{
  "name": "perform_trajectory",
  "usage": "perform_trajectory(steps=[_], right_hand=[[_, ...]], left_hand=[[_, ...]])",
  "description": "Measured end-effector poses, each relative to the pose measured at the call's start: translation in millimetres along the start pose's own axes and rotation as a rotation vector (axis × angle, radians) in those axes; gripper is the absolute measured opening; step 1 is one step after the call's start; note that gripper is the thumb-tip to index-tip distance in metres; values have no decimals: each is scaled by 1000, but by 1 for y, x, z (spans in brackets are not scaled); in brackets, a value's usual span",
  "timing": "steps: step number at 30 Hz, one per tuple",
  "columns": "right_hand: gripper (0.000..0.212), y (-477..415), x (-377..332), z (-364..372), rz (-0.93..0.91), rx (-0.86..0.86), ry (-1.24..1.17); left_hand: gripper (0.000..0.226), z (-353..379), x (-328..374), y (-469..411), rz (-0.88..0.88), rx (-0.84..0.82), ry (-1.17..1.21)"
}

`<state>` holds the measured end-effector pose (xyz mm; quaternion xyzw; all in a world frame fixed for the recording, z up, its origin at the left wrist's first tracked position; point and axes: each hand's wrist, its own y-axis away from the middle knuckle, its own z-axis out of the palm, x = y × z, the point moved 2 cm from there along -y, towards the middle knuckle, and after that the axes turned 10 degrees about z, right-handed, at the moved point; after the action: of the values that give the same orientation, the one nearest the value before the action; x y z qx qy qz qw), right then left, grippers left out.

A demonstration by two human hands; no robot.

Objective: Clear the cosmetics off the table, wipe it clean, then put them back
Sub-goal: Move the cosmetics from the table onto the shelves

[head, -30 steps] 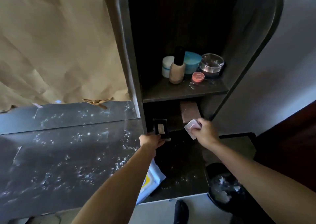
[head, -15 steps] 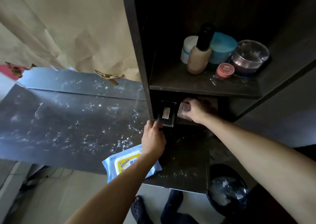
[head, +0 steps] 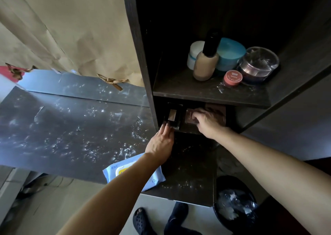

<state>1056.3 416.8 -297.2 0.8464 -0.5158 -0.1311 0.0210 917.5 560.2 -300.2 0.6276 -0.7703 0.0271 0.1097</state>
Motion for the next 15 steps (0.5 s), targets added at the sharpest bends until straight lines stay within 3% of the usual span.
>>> perform_trajectory(steps=[3,8,12,15], right_hand=[[40,-10,2,0,-7,8,21],[39,-19,4,0,45,-15,98],[43,-15,1,-1,85,-69,-13],[36,8,-10,-14,81,-1,-101]], left_hand=[[54,-2,-5,-8,7,50,19],[50,-7,-9,-20,-48,-27,22],[46,-13,-7,-13,-32,11,41],[36,-17,-5,13,1,99,56]])
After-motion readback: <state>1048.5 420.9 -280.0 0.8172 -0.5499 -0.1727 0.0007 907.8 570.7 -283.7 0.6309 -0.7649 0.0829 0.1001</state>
